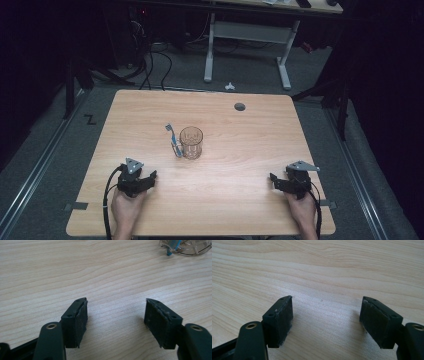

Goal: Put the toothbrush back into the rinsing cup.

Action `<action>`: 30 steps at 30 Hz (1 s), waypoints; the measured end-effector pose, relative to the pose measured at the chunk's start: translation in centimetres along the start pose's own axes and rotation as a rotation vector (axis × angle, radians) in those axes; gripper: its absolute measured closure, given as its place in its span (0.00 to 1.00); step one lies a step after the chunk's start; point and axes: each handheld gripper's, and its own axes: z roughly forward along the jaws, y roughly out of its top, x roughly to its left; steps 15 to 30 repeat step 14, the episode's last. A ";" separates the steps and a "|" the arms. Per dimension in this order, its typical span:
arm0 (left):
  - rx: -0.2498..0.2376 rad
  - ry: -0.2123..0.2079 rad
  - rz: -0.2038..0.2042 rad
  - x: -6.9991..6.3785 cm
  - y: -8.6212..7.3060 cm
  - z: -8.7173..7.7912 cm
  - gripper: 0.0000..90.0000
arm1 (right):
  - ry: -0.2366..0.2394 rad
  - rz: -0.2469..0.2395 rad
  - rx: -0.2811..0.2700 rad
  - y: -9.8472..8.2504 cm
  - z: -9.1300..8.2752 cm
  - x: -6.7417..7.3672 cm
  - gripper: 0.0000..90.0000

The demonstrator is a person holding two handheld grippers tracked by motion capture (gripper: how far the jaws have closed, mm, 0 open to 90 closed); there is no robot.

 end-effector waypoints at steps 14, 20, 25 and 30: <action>0.004 -0.006 0.002 0.1 0.1 0.1 0.37 | 0.006 -0.008 0.001 0.0 0.0 0.0 0.30; 0.004 -0.006 0.002 0.1 0.1 0.1 0.37 | 0.006 -0.008 0.001 0.0 0.0 0.0 0.30; 0.004 -0.006 0.002 0.1 0.1 0.1 0.37 | 0.006 -0.008 0.001 0.0 0.0 0.0 0.30; 0.004 -0.006 0.002 0.1 0.1 0.1 0.37 | 0.006 -0.008 0.001 0.0 0.0 0.0 0.30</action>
